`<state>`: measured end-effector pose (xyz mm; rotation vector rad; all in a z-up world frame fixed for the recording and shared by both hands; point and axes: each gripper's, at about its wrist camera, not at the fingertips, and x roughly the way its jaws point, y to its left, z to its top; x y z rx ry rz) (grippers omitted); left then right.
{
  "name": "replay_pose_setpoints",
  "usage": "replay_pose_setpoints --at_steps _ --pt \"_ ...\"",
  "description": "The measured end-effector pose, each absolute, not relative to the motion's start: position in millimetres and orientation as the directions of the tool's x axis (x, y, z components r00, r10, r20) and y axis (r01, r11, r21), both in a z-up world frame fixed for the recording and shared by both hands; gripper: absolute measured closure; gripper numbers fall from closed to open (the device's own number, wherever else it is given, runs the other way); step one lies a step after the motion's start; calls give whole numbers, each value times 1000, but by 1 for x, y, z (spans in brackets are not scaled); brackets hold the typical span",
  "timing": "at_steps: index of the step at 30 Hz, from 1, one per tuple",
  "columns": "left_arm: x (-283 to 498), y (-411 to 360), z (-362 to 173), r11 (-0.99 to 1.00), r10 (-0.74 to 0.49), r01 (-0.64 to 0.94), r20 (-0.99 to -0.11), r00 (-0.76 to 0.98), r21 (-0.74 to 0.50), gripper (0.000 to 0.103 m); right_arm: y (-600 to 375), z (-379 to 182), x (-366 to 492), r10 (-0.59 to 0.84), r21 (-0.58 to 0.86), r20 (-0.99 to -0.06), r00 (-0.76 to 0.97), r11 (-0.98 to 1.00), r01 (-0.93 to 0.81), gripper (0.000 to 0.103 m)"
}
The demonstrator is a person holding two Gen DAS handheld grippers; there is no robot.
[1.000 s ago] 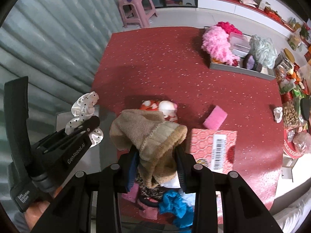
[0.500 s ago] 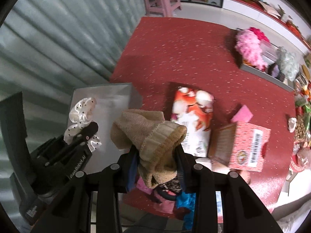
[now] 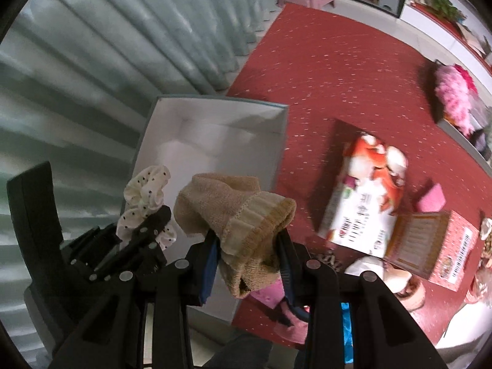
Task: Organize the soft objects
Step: 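Carry the scrunchie and sock over the white box with both grippers, then open both grippers to drop the scrunchie and sock into the box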
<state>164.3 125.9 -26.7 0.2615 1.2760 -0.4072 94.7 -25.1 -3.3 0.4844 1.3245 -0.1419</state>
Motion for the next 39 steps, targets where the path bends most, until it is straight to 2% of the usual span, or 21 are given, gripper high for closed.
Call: replay_pose_setpoints --at_steps 25,39 --pt "186 129 -64 916 -70 401 -981 183 10 84 -7 -57 158 207 254 -962 179 921 297 66" --pt "194 127 -82 924 -43 382 -988 145 16 84 -5 -66 168 220 250 -966 135 929 272 66"
